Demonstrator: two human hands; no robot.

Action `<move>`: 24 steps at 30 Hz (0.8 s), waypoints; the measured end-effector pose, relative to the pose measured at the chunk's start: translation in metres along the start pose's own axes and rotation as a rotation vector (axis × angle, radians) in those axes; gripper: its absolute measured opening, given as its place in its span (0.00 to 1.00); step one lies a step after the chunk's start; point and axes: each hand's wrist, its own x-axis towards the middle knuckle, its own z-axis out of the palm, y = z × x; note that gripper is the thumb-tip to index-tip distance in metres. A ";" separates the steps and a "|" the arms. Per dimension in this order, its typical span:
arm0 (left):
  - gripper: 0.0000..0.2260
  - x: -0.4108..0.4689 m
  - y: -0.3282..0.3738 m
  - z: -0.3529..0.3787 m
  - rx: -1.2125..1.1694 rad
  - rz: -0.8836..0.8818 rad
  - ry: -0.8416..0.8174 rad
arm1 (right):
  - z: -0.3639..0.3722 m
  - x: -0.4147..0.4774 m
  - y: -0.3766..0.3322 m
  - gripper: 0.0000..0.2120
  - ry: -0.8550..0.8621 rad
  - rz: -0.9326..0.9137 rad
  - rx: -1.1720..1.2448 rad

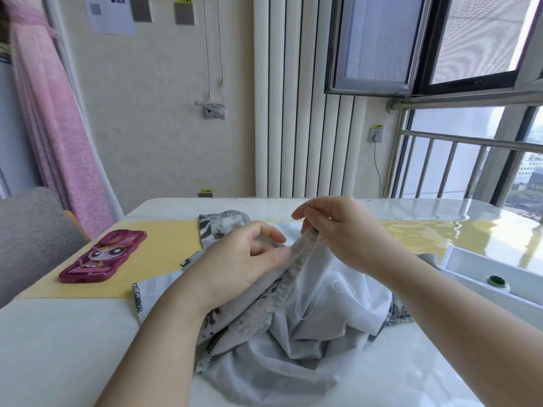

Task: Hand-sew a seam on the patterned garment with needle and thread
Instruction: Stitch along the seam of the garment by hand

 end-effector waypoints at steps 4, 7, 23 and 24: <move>0.03 -0.002 0.005 0.002 -0.086 -0.008 -0.025 | 0.000 0.002 -0.002 0.13 -0.002 -0.012 -0.001; 0.02 -0.002 0.007 0.003 -0.157 0.002 0.017 | -0.001 0.002 -0.003 0.13 -0.007 -0.019 -0.015; 0.13 -0.003 0.020 0.014 0.496 0.256 0.256 | 0.001 0.012 -0.001 0.13 0.005 0.010 -0.011; 0.13 -0.002 0.018 0.014 0.528 0.265 0.284 | 0.001 0.013 -0.002 0.13 0.007 0.008 -0.010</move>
